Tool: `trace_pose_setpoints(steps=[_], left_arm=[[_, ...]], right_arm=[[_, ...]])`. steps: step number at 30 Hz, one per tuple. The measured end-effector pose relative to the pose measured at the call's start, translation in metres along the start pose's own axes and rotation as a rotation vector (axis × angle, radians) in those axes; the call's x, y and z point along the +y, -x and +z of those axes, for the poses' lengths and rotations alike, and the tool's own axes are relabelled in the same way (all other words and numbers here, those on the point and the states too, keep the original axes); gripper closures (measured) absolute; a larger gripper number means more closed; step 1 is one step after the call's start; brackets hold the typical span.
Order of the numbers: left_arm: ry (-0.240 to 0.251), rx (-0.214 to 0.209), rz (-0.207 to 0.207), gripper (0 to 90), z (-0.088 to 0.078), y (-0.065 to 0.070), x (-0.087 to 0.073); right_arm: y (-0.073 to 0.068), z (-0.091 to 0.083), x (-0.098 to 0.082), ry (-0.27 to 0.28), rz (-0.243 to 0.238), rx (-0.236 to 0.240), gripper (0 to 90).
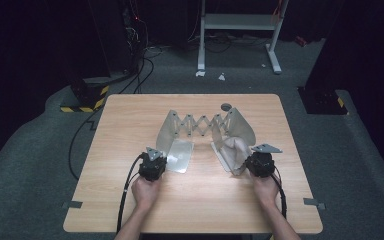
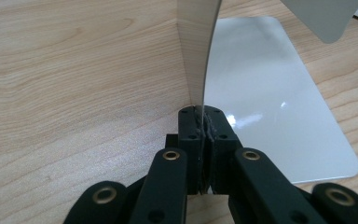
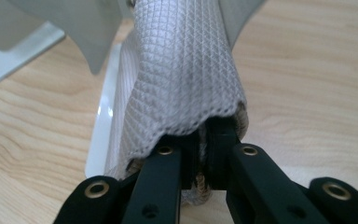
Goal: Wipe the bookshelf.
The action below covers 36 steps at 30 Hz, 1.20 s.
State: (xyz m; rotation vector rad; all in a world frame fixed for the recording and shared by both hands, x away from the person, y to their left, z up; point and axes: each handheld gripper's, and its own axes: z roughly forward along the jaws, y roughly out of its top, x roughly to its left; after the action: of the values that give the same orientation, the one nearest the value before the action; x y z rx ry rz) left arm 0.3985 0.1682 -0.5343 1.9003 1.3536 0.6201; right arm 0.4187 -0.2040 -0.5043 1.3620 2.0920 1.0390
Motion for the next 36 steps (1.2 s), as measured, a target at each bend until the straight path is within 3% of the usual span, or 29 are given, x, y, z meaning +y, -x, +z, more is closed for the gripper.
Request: trace_pose_setpoints(steps=[22, 36], left_arm=[[-0.002, -0.005, -0.005, 86.1, 0.000, 0.000, 0.000], [-0.001, 0.003, 0.002, 85.8, 0.000, 0.001, 0.000]], right_arm=[[0.000, -0.036, 0.027, 0.124, -0.014, -0.005, 85.6], [0.002, -0.056, 0.052, 0.164, -0.037, -0.018, 85.6]])
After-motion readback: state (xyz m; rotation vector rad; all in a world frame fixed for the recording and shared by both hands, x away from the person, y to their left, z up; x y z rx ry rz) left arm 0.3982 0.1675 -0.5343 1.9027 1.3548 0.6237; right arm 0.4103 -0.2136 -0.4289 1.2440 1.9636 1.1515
